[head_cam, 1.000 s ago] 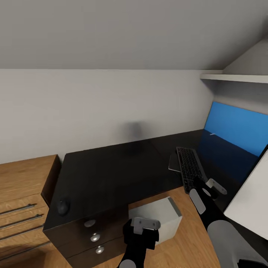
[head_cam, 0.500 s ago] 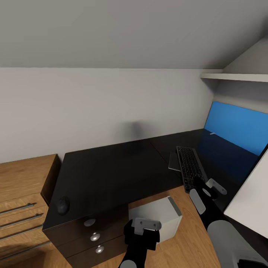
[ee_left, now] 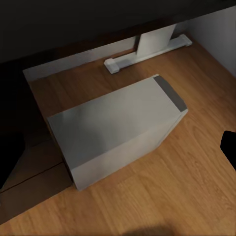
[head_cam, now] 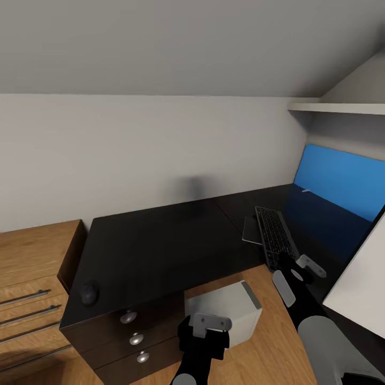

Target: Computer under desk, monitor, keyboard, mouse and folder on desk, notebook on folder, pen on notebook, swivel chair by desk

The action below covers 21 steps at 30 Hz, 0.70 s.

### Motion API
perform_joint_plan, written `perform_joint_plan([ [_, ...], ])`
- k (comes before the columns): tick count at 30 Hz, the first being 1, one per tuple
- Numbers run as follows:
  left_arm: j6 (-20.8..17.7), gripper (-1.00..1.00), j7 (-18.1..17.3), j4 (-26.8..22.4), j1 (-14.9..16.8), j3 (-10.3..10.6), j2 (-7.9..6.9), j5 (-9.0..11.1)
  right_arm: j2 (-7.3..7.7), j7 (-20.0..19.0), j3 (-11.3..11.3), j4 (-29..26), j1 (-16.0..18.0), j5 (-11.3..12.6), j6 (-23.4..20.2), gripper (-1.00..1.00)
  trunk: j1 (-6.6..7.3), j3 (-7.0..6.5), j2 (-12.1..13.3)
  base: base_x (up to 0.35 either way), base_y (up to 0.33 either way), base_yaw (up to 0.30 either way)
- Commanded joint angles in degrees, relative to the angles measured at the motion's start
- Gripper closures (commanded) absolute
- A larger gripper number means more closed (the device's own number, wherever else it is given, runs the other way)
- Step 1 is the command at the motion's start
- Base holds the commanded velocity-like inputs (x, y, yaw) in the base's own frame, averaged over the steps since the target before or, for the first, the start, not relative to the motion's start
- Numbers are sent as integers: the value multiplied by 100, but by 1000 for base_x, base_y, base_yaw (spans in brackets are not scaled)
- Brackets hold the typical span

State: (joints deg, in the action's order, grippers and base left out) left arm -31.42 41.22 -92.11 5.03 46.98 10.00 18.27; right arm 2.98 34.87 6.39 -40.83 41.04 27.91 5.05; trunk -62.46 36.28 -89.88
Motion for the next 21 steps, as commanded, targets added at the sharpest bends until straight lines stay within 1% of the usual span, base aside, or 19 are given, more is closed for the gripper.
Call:
perform_joint_plan([
  [1, -14, -100, 53, -5, 7, 8, 0, 47, 1, 0, -6, 116, 1, 144, 48, -100, 0, 6, -2, 0, 0, 0],
  [11, -13, -100, 28, -1, 7, -4, 0, 54, 1, -23, -6, 133, 1, 145, 48, -100, 0, 6, -2, 0, 0, 0],
  [13, -13, -100, 27, -1, 7, 16, 0, 54, 1, -24, -6, 136, 1, 145, 48, -100, 0, 6, -2, 0, 0, 0],
  [15, -13, -100, 27, 0, 7, 80, 0, 54, 1, -24, -6, 136, 1, 145, 48, -100, 0, 6, -2, -39, 36, 0],
  [21, -13, -100, 27, 0, 7, 172, 0, 54, 1, -32, -6, 145, 1, 145, 48, -100, 0, 6, -2, -130, 119, 0],
])
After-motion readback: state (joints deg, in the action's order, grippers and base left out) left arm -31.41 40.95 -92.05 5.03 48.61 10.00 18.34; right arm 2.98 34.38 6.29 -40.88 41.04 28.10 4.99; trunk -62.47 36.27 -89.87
